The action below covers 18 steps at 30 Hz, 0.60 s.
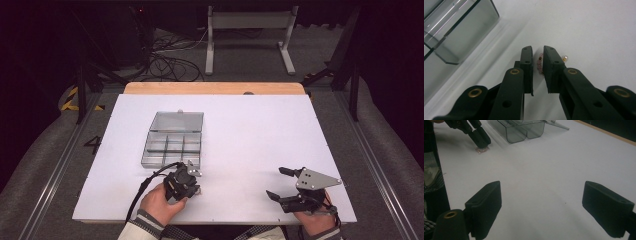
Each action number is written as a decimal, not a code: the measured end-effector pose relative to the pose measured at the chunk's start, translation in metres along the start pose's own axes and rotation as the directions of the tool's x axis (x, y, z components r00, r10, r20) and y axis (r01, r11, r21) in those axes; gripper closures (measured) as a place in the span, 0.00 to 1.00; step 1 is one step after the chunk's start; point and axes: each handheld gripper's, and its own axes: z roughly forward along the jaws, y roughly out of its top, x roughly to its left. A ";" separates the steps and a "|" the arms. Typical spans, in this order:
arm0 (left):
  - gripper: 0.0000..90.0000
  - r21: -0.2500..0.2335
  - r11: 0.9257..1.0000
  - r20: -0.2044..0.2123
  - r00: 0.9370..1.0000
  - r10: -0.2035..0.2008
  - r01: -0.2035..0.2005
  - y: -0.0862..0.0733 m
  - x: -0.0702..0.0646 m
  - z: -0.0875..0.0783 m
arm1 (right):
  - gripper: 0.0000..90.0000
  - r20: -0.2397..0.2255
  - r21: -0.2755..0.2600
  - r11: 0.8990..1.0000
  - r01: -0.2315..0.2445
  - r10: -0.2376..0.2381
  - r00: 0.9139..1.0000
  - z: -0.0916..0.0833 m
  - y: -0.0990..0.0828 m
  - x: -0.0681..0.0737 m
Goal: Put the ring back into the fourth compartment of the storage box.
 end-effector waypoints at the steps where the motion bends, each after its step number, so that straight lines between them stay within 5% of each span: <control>1: 0.88 0.003 1.000 0.001 1.000 -0.004 0.004 0.000 0.000 0.000 | 0.18 0.000 0.000 1.000 0.000 0.000 1.000 0.000 0.000 0.000; 18: 0.96 0.010 1.000 0.004 1.000 -0.015 0.015 0.001 -0.001 0.000 | 0.18 0.000 0.004 1.000 -0.002 0.002 1.000 0.000 0.000 0.000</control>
